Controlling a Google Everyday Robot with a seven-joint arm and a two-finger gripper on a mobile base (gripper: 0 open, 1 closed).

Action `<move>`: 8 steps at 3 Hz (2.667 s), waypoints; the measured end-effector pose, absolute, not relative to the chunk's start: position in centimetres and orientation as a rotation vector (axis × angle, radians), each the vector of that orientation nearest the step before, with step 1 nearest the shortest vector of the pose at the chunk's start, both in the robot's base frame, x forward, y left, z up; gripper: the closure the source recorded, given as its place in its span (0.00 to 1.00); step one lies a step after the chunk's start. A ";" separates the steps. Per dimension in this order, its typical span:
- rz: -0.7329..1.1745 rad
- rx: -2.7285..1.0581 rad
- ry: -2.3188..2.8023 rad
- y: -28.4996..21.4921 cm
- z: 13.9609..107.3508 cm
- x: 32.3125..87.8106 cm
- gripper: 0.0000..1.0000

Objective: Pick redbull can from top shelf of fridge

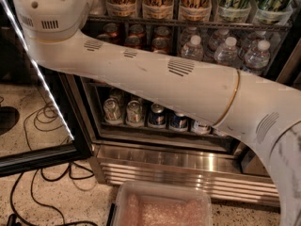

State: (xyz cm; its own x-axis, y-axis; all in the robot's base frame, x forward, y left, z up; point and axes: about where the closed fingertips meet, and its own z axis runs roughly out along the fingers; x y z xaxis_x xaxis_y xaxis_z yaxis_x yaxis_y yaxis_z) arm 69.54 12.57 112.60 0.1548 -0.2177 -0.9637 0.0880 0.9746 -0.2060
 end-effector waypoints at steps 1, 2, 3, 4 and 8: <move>-0.220 -0.110 1.399 12.6 112.6 69.5 1.00; -0.198 -0.136 1.408 12.6 112.0 68.4 1.00; -0.161 -0.171 1.442 12.6 110.2 64.8 1.00; -0.123 -0.224 1.478 12.5 108.2 60.5 1.00; -0.175 -0.352 1.469 9.5 107.1 55.0 1.00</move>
Offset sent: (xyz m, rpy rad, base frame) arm -0.0299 0.0050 -0.0173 0.0246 0.0304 0.0888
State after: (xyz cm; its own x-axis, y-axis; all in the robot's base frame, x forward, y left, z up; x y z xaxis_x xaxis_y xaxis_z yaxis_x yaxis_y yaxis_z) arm 54.98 9.51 107.13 0.1011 -0.3277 -0.9394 -0.0974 0.9364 -0.3372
